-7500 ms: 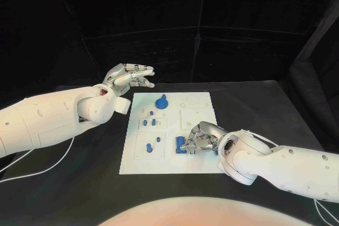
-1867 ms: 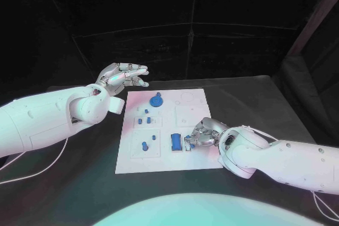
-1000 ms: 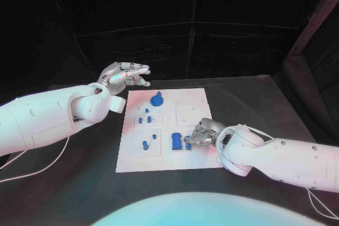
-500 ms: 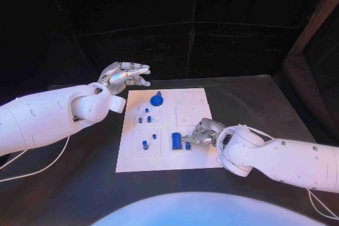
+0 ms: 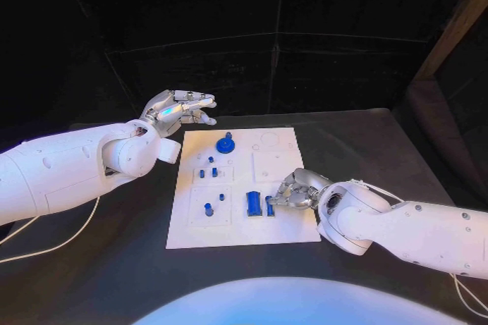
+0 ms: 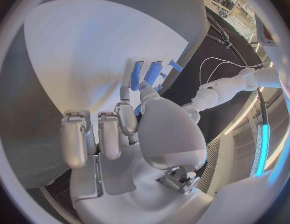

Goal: Assemble the parts on the task board

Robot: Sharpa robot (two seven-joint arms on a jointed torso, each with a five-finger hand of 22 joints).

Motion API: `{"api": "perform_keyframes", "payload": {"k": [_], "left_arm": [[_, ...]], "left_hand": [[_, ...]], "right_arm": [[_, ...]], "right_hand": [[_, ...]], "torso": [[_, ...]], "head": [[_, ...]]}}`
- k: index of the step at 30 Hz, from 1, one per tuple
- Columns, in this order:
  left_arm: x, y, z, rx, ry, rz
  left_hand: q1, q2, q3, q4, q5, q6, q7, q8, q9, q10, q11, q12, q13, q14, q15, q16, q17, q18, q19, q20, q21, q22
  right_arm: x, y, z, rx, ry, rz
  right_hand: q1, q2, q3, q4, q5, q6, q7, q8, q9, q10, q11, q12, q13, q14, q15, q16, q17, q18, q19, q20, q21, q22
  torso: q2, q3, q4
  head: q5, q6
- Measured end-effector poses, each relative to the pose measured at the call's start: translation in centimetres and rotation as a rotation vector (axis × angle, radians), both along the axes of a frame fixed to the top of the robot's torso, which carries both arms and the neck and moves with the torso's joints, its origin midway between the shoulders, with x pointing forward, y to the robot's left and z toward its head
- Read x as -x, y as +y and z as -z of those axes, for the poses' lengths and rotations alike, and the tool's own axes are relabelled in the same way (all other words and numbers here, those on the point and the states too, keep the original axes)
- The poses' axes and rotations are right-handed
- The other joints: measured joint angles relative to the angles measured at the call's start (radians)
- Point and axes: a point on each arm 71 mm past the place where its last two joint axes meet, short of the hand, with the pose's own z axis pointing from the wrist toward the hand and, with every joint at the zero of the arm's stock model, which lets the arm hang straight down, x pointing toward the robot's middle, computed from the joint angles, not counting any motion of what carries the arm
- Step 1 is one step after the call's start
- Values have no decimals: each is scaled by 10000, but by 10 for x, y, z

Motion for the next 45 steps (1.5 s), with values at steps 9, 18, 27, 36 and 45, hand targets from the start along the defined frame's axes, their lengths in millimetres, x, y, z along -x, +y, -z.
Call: {"api": "perform_keyframes", "payload": {"k": [9, 18, 27, 36, 45], "left_arm": [[0, 0, 0, -4, 3, -4], [0, 0, 0, -6, 3, -5], [0, 0, 0, -9, 3, -4], [-1, 0, 0, -10, 6, 4], [-1, 0, 0, -10, 8, 4]], "left_hand": [[0, 0, 0, 0, 0, 0, 0, 0, 0, 0, 0, 0, 0, 0, 0, 0, 0, 0, 0, 0, 0, 0], [0, 0, -57, -1, 0, 0, 0, 0, 0, 0, 0, 0, 0, -36, 36, 0, 0, -1, 0, 0, -62, -18], [0, 0, -57, -1, 0, 0, 0, 0, 0, 0, 0, 0, 0, -36, 36, 0, 0, -1, 0, 0, -62, -17], [0, 0, -56, -1, 0, 0, 0, -1, 0, 0, 0, 38, 0, -36, 36, 0, 0, -1, 0, 0, -62, -16], [0, 0, -56, -1, 0, 0, 0, -1, 0, 0, 0, 38, 0, -36, 36, 0, 0, -1, 0, 0, -62, -25]], "right_arm": [[0, -2, -9, -794, -1025, -903], [-3, 4, -9, -969, -1501, -1697], [-5, 7, -5, -716, -1383, -2083], [-5, 7, -2, -457, -1125, -2340], [-4, 8, -2, -361, -1007, -2497]], "right_hand": [[1400, 373, 1009, -1117, -236, -556, 425, -1211, -498, -138, 324, -96, 86, 18, 307, 0, 0, 0, -35, 319, 0, 0], [1628, 369, 2728, -1760, 1464, -272, 704, -2398, -1176, -257, 504, -155, -71, 12, 418, 1, -1, 0, -18, 480, 0, 0], [728, -271, 5101, -2279, 2290, 96, 744, -3128, -1641, -283, 529, -154, -20, 22, 477, 1, -1, 0, -18, 551, 0, 0], [355, -363, 5930, -2494, 2667, 397, 734, -3239, -1715, -247, 564, -54, -23, 22, 477, 1, -1, 0, -17, 550, 0, 0], [221, -403, 6029, -2493, 2667, 585, 698, -3270, -1740, -248, 563, 10, 1, 22, 477, 1, -1, 1, -17, 550, 0, 0]], "torso": [[0, -4, 1], [12, 5, 2], [16, 8, 12], [16, 6, 12], [12, 3, 6]], "head": [[2, 20], [-18, 32], [-2, 3], [26, -32], [27, -44]]}}
